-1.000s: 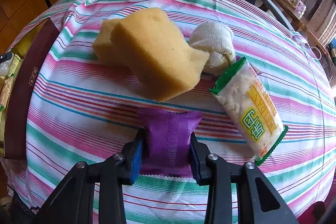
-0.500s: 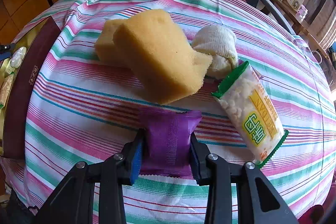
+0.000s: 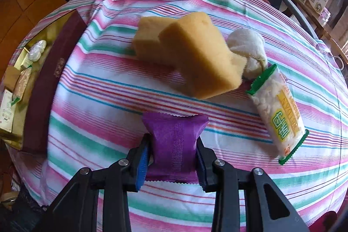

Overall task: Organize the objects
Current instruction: 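Lower the purple sachet into the gold tray and open the right tool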

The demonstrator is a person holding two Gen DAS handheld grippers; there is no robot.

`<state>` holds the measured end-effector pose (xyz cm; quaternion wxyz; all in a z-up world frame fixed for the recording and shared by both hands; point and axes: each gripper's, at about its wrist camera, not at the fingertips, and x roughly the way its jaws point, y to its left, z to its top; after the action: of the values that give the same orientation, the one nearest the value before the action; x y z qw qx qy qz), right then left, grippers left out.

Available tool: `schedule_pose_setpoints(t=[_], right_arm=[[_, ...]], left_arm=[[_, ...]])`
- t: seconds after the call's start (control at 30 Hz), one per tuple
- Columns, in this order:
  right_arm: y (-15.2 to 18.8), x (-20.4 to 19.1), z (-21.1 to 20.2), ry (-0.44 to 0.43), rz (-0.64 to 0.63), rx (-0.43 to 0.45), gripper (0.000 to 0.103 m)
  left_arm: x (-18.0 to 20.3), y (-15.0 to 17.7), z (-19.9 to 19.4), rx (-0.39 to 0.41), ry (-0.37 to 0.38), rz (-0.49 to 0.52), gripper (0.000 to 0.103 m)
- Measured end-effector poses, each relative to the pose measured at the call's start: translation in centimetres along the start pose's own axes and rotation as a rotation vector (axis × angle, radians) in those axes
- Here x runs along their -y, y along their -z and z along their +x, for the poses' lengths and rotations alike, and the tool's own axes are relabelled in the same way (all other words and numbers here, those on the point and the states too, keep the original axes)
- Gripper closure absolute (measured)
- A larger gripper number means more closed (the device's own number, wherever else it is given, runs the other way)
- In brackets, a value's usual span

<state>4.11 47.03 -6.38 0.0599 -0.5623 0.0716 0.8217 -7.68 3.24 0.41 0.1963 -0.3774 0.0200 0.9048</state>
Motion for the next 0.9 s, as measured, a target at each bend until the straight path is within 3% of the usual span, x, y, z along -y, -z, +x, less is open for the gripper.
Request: schedule_pose_setpoints(t=[0.23, 0.43, 0.53, 0.67, 0.9], right_arm=[[-0.8, -7.1, -5.0, -0.170, -0.062, 0.089, 0.066], [-7.3, -19.6, -6.1, -0.272, -0.186, 0.142, 0.066], [-10.5, -24.5, -3.4, -0.280, -0.206, 0.106, 0.066], [-14.3, -28.1, 2.1, -0.264, -0.138, 0.015, 0.066], [-18.1, -31.2, 8.6, -0.203, -0.012, -0.037, 0.065]], left_arm=[[-1.8, 1.7, -1.7, 0.030, -0.022, -0.038, 0.026], [-2.3, 2.5, -2.0, 0.040, -0.018, -0.038, 0.026], [-2.7, 2.8, -1.9, 0.039, -0.026, -0.028, 0.024], [-4.0, 3.2, -1.8, 0.026, -0.034, -0.062, 0.024], [-6.6, 3.6, -1.3, 0.014, -0.045, -0.150, 0.024]])
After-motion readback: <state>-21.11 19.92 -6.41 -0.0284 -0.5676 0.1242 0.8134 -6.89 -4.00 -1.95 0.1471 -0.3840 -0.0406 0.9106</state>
